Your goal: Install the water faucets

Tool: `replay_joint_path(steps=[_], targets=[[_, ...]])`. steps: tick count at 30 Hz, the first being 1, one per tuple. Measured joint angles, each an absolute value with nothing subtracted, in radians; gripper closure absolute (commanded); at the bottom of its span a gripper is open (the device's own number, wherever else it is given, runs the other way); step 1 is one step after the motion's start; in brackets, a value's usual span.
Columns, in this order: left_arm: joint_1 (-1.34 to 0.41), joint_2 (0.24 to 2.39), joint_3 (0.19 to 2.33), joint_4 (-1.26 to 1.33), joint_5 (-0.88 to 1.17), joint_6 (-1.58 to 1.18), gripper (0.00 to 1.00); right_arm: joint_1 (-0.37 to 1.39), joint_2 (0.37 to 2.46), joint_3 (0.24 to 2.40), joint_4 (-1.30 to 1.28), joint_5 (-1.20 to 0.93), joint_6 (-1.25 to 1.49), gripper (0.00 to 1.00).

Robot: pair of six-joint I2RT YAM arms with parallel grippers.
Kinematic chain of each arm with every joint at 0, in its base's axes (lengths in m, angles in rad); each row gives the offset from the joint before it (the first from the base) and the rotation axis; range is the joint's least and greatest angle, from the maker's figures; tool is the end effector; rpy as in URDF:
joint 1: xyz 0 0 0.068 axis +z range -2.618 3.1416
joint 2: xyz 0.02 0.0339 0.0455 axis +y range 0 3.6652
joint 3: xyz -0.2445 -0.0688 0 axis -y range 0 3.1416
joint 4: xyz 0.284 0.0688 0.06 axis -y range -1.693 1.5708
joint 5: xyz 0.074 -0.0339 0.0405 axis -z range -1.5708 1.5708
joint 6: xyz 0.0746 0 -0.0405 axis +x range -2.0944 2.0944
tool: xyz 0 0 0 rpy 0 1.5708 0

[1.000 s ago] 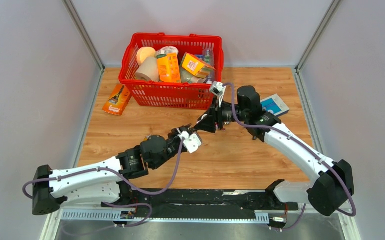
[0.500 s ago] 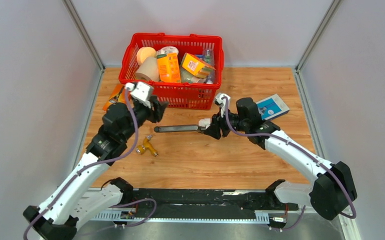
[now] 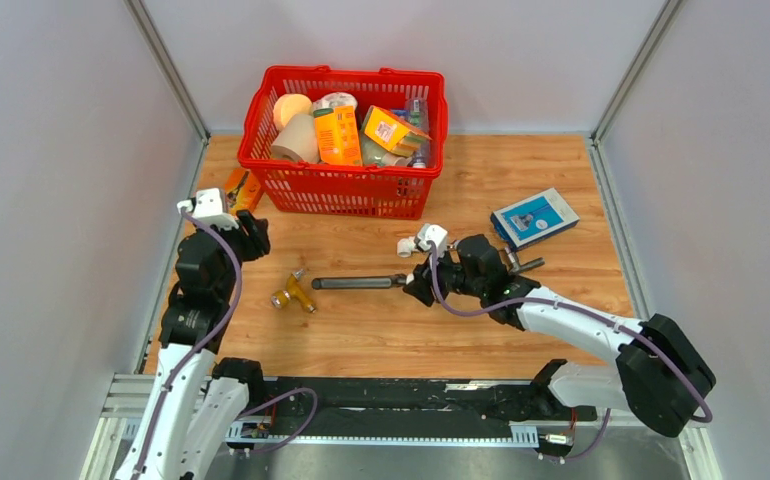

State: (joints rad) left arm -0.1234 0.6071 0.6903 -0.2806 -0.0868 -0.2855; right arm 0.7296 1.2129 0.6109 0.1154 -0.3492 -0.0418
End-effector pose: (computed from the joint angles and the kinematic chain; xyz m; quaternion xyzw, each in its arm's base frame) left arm 0.2416 -0.0235 0.3073 -0.0900 0.7679 -0.0957 0.6270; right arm 0.2288 0.2388 0.1637 -0.4004 0.7479 0.3114 0.4282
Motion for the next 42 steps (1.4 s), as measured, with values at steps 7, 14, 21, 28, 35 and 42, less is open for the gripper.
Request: replay_joint_path(steps=[7,14,21,28,35,42], targets=[[-0.123,0.515,0.681,-0.284,-0.196,-0.243,0.31,0.732,1.216,0.489,0.141,-0.252,-0.047,0.97],[-0.123,0.484,0.659,-0.292,-0.248,-0.221,0.29,0.732,1.258,0.498,0.154,-0.219,0.010,0.84],[-0.123,0.459,0.659,-0.297,-0.257,-0.217,0.28,0.732,1.260,0.505,0.096,-0.176,0.083,0.60],[-0.123,0.435,0.659,-0.297,-0.257,-0.213,0.27,0.730,1.119,0.461,0.003,-0.081,0.158,0.41],[-0.123,0.421,0.658,-0.297,-0.256,-0.213,0.26,0.725,0.939,0.421,-0.007,-0.032,0.194,0.30],[-0.123,0.414,0.651,-0.296,-0.252,-0.214,0.23,0.725,0.776,0.385,-0.007,0.045,0.243,0.00]])
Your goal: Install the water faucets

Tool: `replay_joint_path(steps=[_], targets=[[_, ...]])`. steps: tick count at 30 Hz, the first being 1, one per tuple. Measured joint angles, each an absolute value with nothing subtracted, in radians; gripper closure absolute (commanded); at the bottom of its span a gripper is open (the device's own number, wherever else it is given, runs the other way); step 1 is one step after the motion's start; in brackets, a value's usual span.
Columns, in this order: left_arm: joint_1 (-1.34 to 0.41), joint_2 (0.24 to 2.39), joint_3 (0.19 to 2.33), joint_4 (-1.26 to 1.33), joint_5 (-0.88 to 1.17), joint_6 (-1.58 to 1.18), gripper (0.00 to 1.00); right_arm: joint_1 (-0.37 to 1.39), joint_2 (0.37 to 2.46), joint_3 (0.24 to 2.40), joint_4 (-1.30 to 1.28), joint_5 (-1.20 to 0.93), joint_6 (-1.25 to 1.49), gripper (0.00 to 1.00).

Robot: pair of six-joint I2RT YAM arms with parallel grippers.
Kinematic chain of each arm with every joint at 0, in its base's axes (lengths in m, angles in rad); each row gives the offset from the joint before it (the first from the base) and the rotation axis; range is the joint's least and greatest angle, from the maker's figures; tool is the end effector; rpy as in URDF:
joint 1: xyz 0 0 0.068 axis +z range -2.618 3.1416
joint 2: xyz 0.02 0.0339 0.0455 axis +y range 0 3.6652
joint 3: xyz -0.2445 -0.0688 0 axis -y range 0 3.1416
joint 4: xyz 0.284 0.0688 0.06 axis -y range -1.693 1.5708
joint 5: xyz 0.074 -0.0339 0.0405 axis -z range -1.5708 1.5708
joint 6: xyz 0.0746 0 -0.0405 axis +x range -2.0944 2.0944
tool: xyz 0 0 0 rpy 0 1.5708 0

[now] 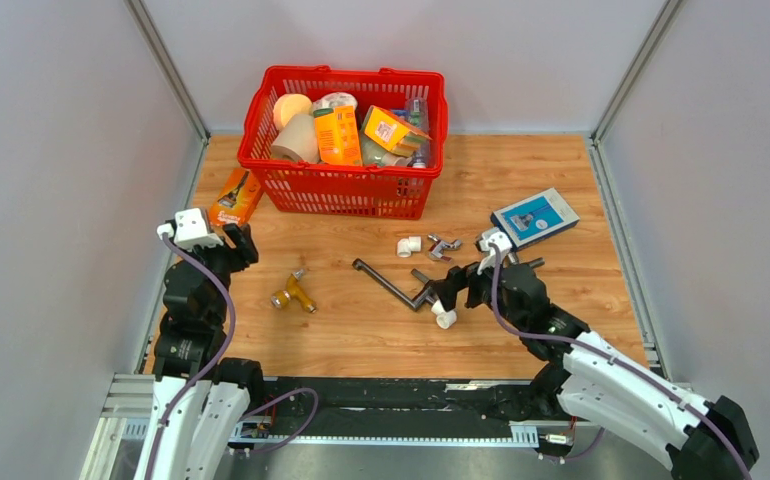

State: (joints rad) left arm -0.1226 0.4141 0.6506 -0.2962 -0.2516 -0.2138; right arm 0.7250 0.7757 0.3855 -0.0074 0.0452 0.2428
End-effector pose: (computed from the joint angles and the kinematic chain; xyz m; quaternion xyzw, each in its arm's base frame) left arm 0.2049 -0.0065 0.3280 -0.1189 0.7175 -0.0238 0.6860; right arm 0.2027 0.1751 0.1747 -0.1867 0.8115 0.2408 0.4986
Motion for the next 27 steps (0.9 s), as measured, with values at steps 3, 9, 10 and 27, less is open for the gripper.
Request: replay_joint_path(steps=[3,9,10,27], targets=[[-0.123,0.416,0.648,-0.297,-0.245,-0.214,0.19,0.725,0.707,0.383,-0.009,0.092,0.278,0.00],[-0.123,0.422,0.648,-0.296,-0.239,-0.214,0.19,0.724,0.599,0.383,-0.011,0.210,0.379,0.00],[-0.123,0.422,0.648,-0.296,-0.238,-0.214,0.19,0.723,0.578,0.383,-0.011,0.225,0.381,0.00],[-0.123,0.240,0.642,-0.374,-0.243,-0.219,0.09,0.723,0.362,0.664,-0.150,0.835,0.126,0.00]])
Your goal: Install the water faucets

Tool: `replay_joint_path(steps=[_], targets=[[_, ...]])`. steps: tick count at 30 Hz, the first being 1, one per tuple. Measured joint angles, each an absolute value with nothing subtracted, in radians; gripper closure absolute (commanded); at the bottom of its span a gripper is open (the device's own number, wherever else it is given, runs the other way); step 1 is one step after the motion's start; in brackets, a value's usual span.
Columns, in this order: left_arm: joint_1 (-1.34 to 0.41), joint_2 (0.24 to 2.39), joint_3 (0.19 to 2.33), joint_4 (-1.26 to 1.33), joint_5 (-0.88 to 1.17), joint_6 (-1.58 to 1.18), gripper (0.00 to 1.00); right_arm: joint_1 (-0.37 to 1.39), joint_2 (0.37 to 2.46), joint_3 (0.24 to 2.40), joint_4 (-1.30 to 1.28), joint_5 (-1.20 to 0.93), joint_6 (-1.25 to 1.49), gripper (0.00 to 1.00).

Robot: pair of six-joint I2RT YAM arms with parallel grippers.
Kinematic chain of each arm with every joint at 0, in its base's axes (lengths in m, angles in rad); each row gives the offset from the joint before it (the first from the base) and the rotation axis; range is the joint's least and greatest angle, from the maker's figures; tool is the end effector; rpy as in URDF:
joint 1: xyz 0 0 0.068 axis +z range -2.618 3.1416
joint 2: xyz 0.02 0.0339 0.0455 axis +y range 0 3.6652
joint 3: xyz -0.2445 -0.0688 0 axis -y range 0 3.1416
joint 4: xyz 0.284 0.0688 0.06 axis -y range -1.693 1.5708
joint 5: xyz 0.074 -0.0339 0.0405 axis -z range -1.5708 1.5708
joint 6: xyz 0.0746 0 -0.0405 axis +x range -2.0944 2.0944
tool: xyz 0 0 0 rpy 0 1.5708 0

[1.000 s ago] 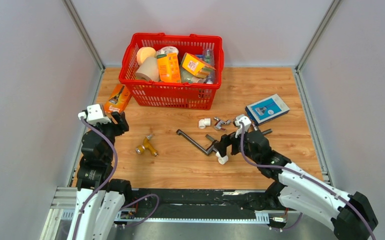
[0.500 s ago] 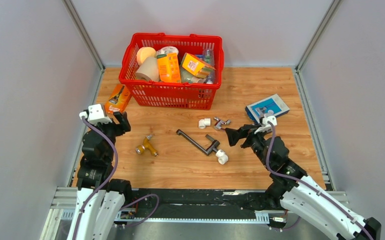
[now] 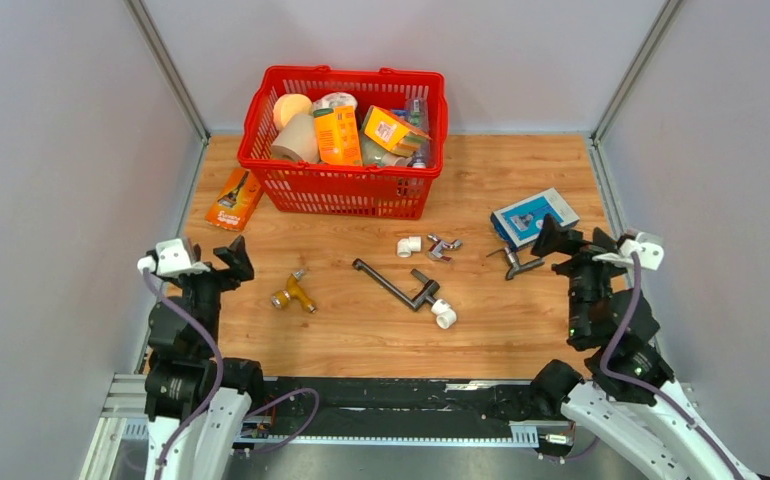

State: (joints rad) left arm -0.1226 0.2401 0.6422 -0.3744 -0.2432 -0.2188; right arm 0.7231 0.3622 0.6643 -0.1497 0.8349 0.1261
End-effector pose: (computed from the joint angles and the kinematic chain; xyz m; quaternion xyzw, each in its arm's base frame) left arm 0.1677 -0.0026 0.3421 -0.1201 0.6871 -0.0375 0.7156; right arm 0.1620 0.0692 0.3608 0.1190 0.6595 0.0452 0.7409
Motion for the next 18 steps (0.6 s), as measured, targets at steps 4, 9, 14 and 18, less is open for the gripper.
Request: replay_joint_path(steps=[4,9,14,18], targets=[[-0.123,0.089,0.611,-0.371,-0.269,-0.223,0.03,0.723,0.299,0.678,-0.152,0.929,0.019,0.00],[-0.123,0.011,0.550,-0.350,-0.302,-0.227,0.02,0.722,0.237,0.641,-0.145,1.003,-0.064,0.00],[-0.123,0.009,0.536,-0.365,-0.345,-0.228,0.02,0.721,0.196,0.579,-0.141,1.019,-0.104,0.00],[-0.123,0.008,0.536,-0.366,-0.360,-0.229,0.02,0.721,0.166,0.541,-0.109,1.018,-0.134,0.00]])
